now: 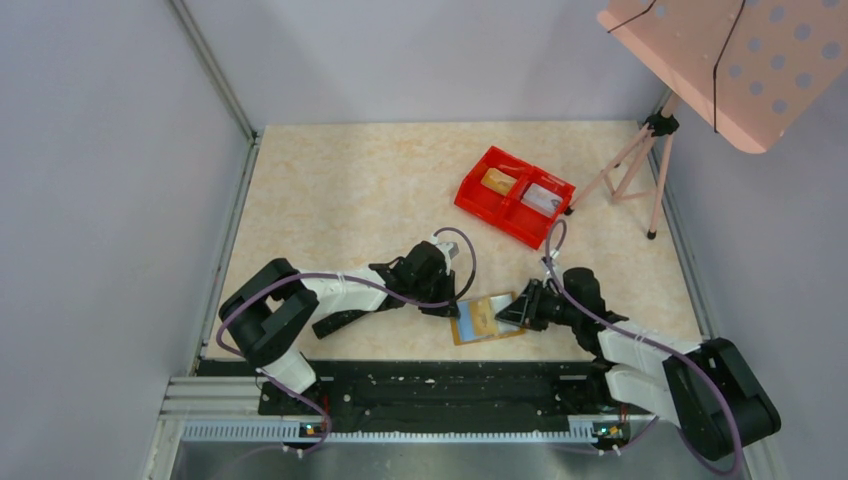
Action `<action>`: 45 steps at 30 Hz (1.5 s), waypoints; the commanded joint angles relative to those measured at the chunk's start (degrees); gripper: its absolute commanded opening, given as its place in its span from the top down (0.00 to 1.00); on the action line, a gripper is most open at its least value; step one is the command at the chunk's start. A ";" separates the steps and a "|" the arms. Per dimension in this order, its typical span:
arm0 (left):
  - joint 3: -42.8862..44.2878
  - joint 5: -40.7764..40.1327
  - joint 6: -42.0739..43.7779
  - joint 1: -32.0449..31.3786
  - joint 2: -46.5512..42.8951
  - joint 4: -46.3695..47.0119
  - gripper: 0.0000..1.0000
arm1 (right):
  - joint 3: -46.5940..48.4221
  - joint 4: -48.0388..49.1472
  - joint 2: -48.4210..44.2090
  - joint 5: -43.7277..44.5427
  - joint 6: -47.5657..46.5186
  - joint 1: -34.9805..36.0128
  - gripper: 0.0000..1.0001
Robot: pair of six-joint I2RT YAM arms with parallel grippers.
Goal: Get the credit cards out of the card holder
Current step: Remove the credit card from the card holder.
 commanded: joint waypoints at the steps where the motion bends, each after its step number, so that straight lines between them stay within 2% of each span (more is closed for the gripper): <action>1: -0.25 -0.90 0.47 -0.08 2.01 -0.82 0.84 | 0.88 1.48 -1.44 2.36 -0.35 -0.34 0.76; 10: -0.17 -0.54 0.31 -0.08 2.45 -0.36 0.84 | 1.65 0.98 0.13 4.60 -1.09 1.44 0.76; 27: -0.94 -0.24 -0.26 -0.08 2.71 0.20 0.84 | 1.26 9.21 8.04 2.91 -0.20 3.85 0.77; 29: -0.98 -0.26 -0.29 -0.08 2.80 0.26 0.84 | 1.17 10.30 8.61 2.44 0.15 3.81 0.81; 32: -1.01 -0.37 -0.77 -0.08 2.68 0.23 0.84 | 1.35 10.49 8.03 1.76 -0.16 3.81 1.00; 35: -0.86 -0.08 -0.80 -0.08 2.58 -0.11 0.83 | 2.77 5.08 4.86 1.87 -2.17 3.06 1.00; 41: 0.33 0.44 -0.48 -0.08 1.84 -1.84 0.83 | 8.92 -16.12 -6.91 8.61 -8.92 2.00 1.00; 45: 0.96 0.91 -0.70 -0.08 2.35 -2.22 0.83 | 11.46 -24.44 -12.52 10.50 -10.97 1.56 1.00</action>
